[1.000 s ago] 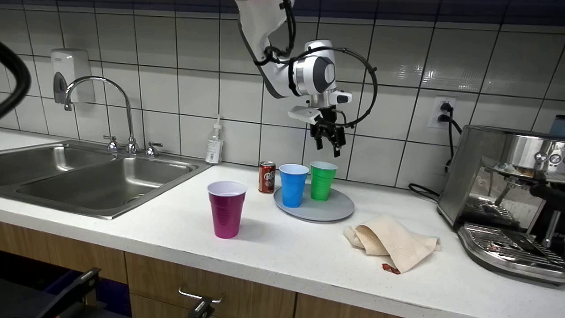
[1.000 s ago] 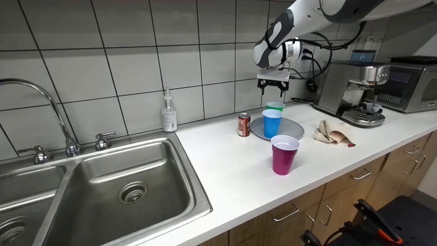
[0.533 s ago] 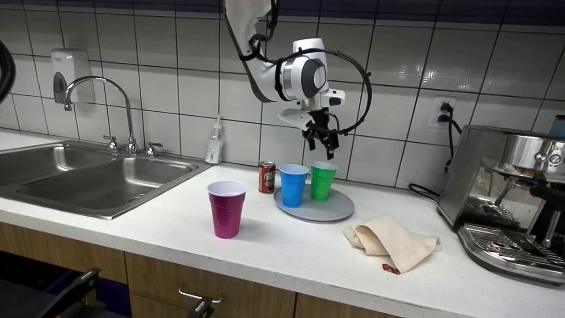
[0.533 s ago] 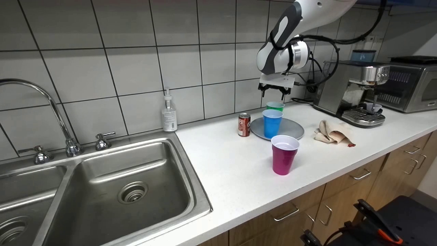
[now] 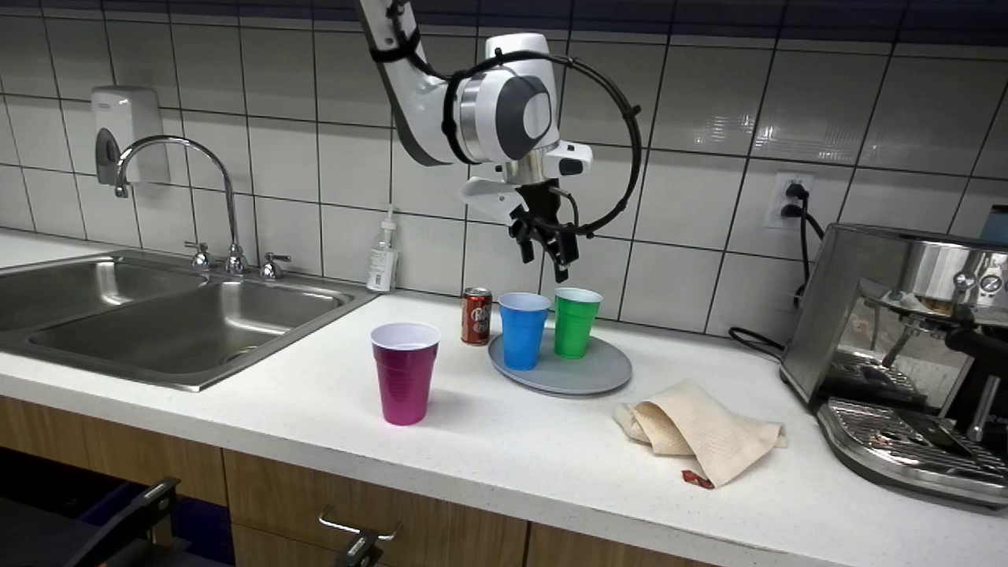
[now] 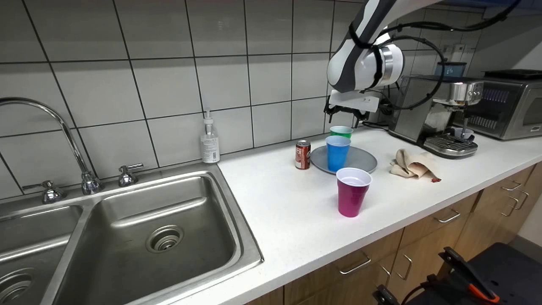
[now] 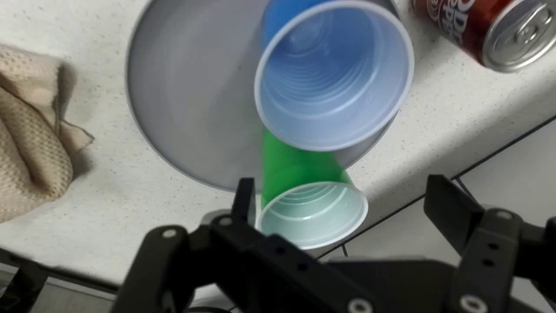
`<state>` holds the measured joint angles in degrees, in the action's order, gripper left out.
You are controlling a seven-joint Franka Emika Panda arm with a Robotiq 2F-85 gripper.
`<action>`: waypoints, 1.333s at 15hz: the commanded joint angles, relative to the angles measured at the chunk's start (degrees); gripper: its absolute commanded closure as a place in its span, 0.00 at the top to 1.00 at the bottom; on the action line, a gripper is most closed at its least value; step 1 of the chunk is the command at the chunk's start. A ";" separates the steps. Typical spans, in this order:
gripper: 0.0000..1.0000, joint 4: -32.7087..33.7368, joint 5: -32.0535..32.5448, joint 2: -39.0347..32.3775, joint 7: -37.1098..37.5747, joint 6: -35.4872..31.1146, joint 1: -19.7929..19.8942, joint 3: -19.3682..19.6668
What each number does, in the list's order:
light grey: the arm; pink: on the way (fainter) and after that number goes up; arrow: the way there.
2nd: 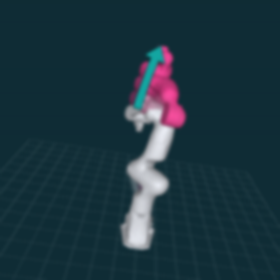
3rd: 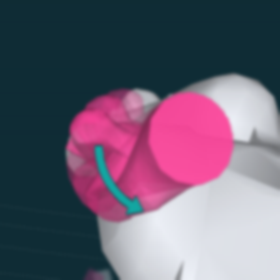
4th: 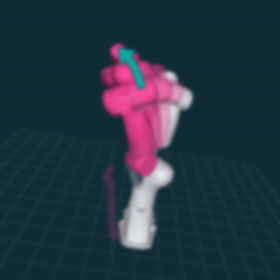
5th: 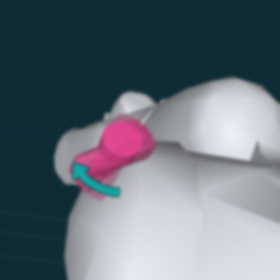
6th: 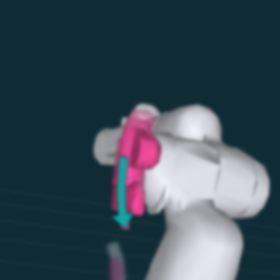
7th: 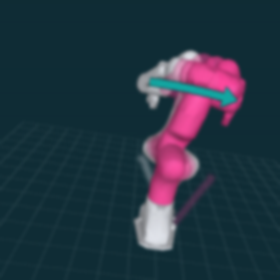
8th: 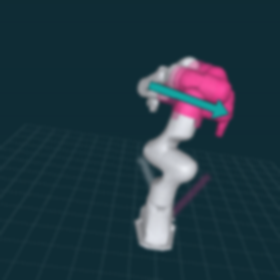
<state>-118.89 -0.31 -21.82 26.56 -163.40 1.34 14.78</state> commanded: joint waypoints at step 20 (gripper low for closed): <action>1.00 -35.12 14.75 32.01 2.58 0.72 -5.63 0.96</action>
<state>-150.83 12.54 5.27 27.07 -165.90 -4.05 17.08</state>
